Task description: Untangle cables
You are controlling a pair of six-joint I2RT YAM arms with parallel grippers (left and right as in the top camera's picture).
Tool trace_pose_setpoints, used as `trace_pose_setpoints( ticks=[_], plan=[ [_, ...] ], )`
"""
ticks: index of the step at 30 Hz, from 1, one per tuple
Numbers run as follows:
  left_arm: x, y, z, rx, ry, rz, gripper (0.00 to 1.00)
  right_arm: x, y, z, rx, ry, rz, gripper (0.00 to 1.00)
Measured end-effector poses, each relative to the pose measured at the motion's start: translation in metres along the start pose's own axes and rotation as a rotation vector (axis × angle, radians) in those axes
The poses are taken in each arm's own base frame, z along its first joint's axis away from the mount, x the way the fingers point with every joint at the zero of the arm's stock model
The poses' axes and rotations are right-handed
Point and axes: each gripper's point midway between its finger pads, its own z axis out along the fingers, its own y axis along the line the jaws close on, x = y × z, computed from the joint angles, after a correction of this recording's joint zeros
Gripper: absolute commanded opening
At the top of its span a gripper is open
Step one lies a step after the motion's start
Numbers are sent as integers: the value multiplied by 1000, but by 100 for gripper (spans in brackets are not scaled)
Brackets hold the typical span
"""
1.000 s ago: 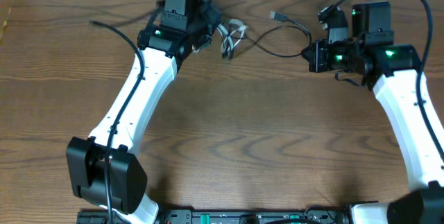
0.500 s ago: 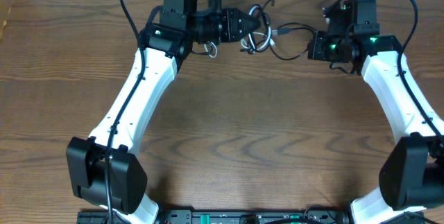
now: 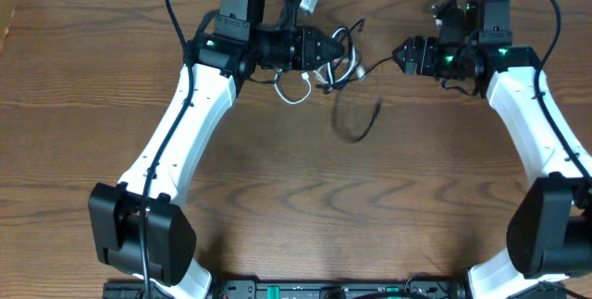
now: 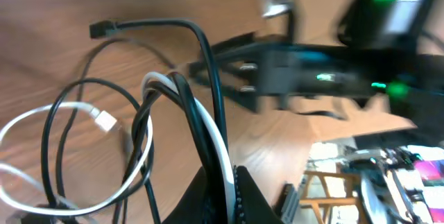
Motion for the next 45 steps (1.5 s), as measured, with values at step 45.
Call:
trace_pose_setpoints(
  ticks=[45],
  plan=[
    [12,57,-6,-343,-22,-164,7,82,111,117,-249,247,103,42]
  ],
)
